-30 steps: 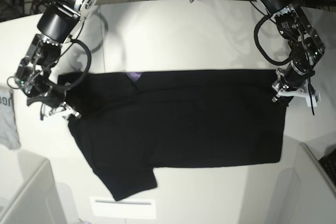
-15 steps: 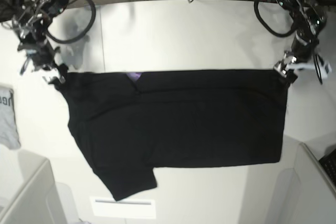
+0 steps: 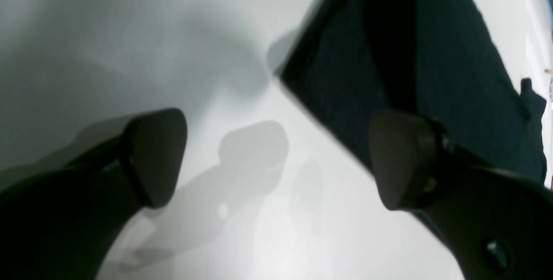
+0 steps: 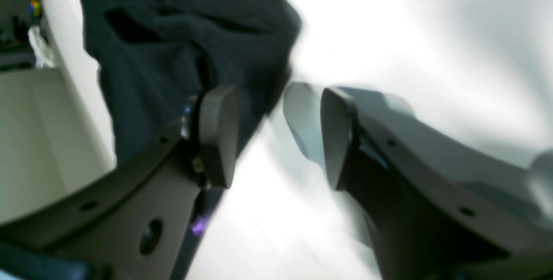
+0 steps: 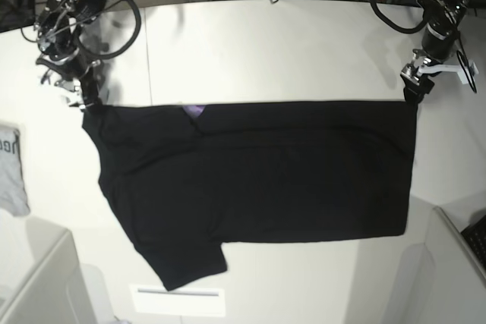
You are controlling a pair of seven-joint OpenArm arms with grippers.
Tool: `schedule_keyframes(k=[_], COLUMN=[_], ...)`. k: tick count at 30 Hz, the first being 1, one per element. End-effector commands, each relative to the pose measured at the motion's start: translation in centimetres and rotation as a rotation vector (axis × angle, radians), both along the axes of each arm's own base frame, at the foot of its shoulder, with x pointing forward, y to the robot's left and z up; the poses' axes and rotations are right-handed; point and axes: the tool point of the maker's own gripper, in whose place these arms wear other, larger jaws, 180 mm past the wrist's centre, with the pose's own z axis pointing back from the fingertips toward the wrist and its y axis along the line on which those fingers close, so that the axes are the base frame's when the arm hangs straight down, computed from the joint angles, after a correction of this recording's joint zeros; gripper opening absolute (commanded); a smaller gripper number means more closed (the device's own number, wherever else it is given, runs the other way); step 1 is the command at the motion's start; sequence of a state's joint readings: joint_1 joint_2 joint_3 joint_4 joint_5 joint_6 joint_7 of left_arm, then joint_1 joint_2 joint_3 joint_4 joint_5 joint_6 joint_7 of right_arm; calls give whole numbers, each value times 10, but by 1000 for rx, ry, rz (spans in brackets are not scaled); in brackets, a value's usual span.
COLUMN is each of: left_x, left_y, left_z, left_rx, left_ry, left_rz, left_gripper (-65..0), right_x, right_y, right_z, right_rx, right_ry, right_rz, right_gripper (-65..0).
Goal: Fold the T-shirt properly
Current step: 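Drag the shirt by its shoulders with both grippers, then release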
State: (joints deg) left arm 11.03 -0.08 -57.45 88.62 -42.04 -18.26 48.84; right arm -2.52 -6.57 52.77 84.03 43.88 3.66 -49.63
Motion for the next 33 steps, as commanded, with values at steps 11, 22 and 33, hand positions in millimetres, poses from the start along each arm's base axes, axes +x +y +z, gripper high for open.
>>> schedule_keyframes(k=[11,22,33], left_x=[31,54,61], left_y=[3,-7,-26], left_z=[8,-14,-37], left_rx=[22,-49,-129], left_ry=[-21,2,35], left_rz=[-3,-3,-30], left_gripper=[0,0,-471], right_x=[17,16,27], right_y=[-4,-1,-4], right_z=[-17,-23,-17], right_rx=[46,65,52], right_ry=[34,48,19], right_rz=[6,9,-3], right_gripper=[-351,-351,-444])
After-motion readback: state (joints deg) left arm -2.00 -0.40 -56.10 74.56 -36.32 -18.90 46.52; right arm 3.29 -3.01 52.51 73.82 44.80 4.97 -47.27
